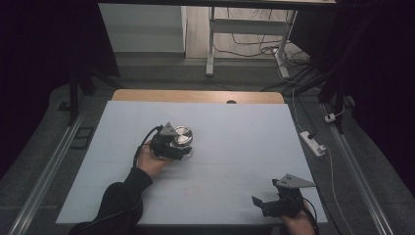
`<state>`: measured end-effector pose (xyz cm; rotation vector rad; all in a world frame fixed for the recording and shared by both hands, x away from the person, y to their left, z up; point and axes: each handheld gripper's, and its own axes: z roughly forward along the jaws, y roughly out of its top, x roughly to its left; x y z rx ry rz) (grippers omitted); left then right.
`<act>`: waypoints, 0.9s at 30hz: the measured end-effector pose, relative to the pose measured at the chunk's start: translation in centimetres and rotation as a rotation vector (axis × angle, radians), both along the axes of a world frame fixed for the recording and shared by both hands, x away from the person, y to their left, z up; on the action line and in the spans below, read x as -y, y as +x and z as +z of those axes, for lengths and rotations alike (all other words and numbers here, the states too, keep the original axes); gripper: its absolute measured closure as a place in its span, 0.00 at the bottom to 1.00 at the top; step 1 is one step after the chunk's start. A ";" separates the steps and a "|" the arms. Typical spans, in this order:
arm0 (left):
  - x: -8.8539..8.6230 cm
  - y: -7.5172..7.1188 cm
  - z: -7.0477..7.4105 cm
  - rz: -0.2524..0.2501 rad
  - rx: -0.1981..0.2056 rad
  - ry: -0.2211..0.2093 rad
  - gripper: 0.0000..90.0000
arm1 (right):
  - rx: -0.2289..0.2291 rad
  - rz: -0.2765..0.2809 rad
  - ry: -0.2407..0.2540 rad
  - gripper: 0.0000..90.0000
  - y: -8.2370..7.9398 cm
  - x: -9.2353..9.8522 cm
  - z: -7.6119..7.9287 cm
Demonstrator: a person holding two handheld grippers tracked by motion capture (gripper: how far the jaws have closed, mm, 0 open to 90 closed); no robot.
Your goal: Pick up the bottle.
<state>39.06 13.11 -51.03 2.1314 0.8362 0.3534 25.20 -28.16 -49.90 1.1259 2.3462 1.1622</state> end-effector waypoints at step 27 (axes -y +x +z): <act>0.4 -4.4 3.6 -0.134 -0.008 -0.016 0.18 | 0.007 0.010 -0.003 0.00 -0.1 0.0 0.0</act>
